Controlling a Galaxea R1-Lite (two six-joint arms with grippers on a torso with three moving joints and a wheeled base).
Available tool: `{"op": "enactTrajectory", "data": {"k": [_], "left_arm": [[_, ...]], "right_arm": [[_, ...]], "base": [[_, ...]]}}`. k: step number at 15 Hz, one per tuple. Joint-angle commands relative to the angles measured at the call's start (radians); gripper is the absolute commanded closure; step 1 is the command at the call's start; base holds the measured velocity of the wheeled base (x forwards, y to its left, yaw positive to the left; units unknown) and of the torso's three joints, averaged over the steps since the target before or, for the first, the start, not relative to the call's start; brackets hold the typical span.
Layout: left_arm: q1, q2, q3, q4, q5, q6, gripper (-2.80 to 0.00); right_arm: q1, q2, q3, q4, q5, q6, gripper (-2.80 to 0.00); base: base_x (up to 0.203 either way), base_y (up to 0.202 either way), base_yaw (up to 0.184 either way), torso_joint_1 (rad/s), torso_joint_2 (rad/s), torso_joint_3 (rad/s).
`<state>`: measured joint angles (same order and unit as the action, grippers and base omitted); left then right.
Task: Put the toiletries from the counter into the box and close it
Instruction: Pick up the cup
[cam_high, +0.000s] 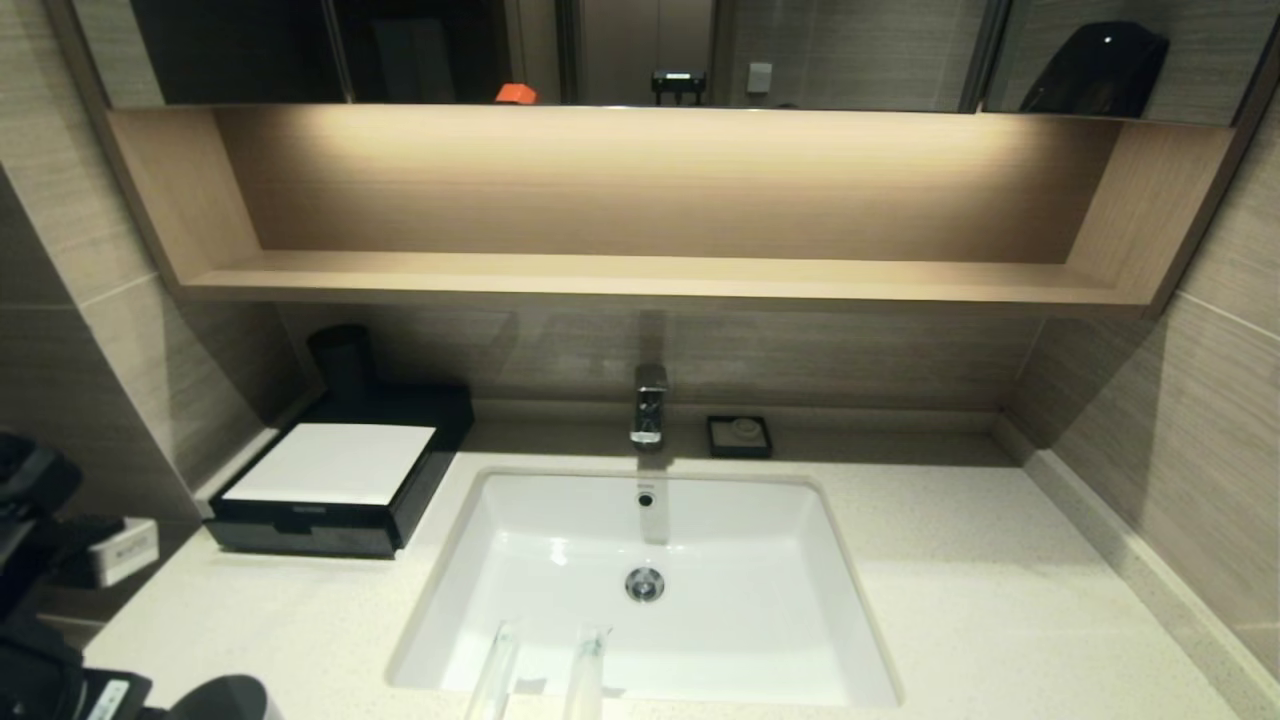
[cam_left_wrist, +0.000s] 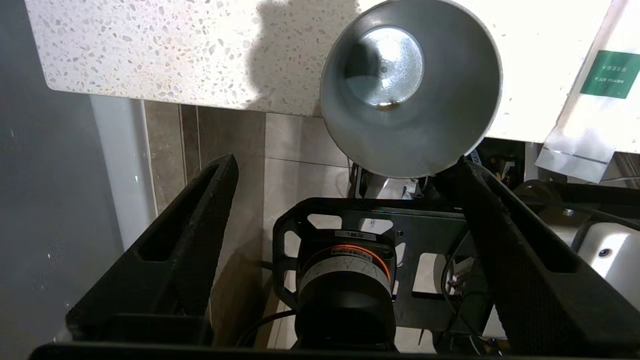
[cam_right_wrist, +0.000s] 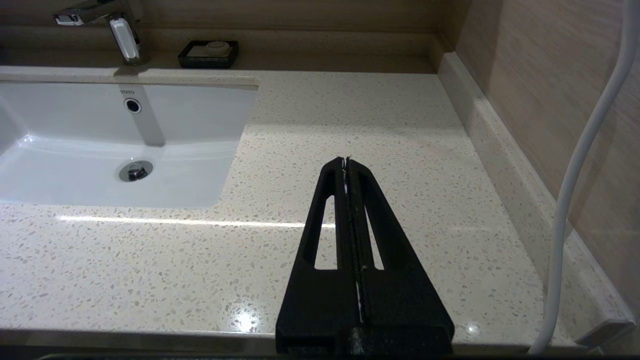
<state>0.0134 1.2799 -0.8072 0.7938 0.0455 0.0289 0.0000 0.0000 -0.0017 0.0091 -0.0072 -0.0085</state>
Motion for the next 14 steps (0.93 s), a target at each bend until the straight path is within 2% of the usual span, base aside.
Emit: {"op": "enactTrajectory", "data": {"k": [1, 7, 14], "left_arm": [[0.003, 0.041, 0.002, 0.004, 0.0, -0.001, -2.8], [0.006, 0.107, 0.01, -0.016, 0.002, -0.01, -2.8], [0.082, 0.131, 0.027, -0.042, -0.001, -0.003, -2.8]], "right_arm": [[0.0, -0.002, 0.0, 0.0, 0.0, -0.001, 0.0], [0.0, -0.002, 0.0, 0.0, 0.0, -0.001, 0.0], [0.0, -0.002, 0.0, 0.0, 0.0, -0.001, 0.0]], "base": [[0.0, 0.0, 0.0, 0.0, 0.0, 0.0], [0.0, 0.0, 0.0, 0.0, 0.0, 0.0], [0.0, 0.0, 0.0, 0.0, 0.0, 0.0]]}}
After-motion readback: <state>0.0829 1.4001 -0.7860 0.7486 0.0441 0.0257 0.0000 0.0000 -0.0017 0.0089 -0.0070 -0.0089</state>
